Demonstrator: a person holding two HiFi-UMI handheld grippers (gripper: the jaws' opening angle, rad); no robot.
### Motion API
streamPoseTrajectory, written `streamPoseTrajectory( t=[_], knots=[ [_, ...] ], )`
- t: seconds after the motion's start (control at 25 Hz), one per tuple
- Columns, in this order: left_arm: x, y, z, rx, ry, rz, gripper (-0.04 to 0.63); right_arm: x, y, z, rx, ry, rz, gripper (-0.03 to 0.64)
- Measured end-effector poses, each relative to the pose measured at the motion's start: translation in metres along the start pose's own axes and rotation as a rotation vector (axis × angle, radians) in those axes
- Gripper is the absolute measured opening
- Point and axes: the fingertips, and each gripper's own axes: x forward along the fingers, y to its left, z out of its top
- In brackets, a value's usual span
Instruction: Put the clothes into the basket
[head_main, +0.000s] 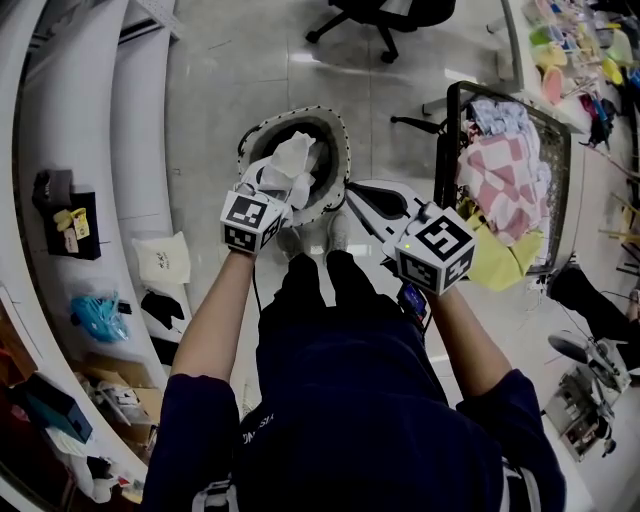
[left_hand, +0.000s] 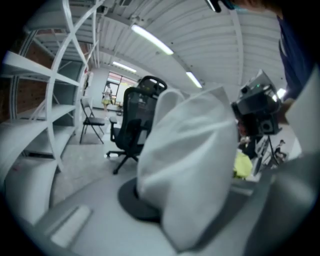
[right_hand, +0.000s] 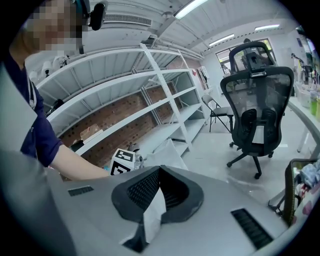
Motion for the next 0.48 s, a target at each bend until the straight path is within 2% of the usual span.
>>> streamPoseTrajectory(
  t=[0.48],
  knots=[
    [0.023, 0.01, -0.058, 0.017, 0.227, 0.029, 0.014, -0.007, 0.0, -0.004, 0.0, 0.023, 0.013, 0.006]
  ],
)
